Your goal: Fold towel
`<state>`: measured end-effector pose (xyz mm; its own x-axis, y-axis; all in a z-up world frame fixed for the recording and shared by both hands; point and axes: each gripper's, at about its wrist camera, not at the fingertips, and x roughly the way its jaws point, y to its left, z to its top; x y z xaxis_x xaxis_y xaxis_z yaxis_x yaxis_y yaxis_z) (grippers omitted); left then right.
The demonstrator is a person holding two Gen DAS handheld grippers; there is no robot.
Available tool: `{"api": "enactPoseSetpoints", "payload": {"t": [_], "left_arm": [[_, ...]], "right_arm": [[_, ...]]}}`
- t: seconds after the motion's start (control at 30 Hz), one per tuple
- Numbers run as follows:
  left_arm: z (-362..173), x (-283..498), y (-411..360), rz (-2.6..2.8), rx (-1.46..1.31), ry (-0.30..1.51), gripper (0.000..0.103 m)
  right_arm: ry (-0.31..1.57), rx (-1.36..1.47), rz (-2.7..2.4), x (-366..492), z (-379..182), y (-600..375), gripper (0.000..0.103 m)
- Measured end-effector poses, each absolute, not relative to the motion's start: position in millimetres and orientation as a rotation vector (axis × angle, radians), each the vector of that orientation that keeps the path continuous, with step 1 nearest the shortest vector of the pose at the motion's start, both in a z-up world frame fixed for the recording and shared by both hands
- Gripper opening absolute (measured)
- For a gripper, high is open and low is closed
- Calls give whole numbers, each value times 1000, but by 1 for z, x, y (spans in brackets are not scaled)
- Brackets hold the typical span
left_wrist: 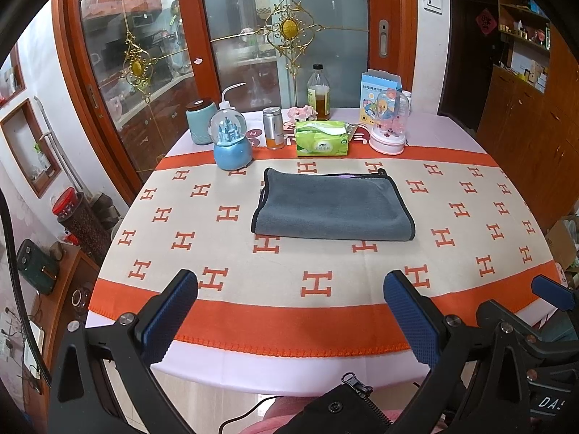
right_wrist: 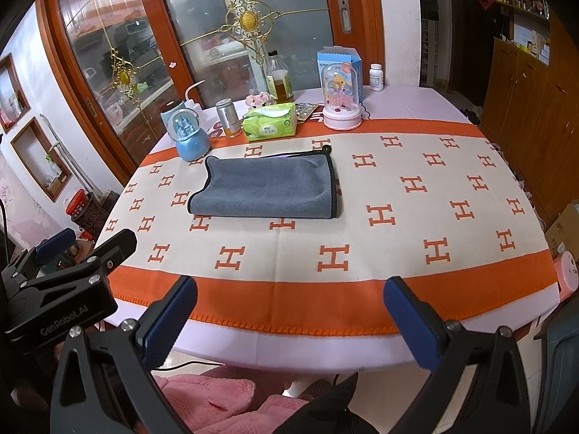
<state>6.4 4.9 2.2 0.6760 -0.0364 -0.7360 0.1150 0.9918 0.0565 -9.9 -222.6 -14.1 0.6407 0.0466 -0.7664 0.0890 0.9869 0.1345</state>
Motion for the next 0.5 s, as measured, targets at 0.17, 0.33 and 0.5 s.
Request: {"api": "enactPoseSetpoints", "payload": {"t": [0.17,0.33,0.5], "left_arm": [[2,6,4,-86,102,825,102],[2,6,4,-85,101,824,102],[2,6,4,-86,101,824,102]], "right_arm": [[877,166,-25,-9,-14,-223,103],[879,168,-26,-13,-16,-223,103],[879,168,-26,-13,-17,-224,103]]}}
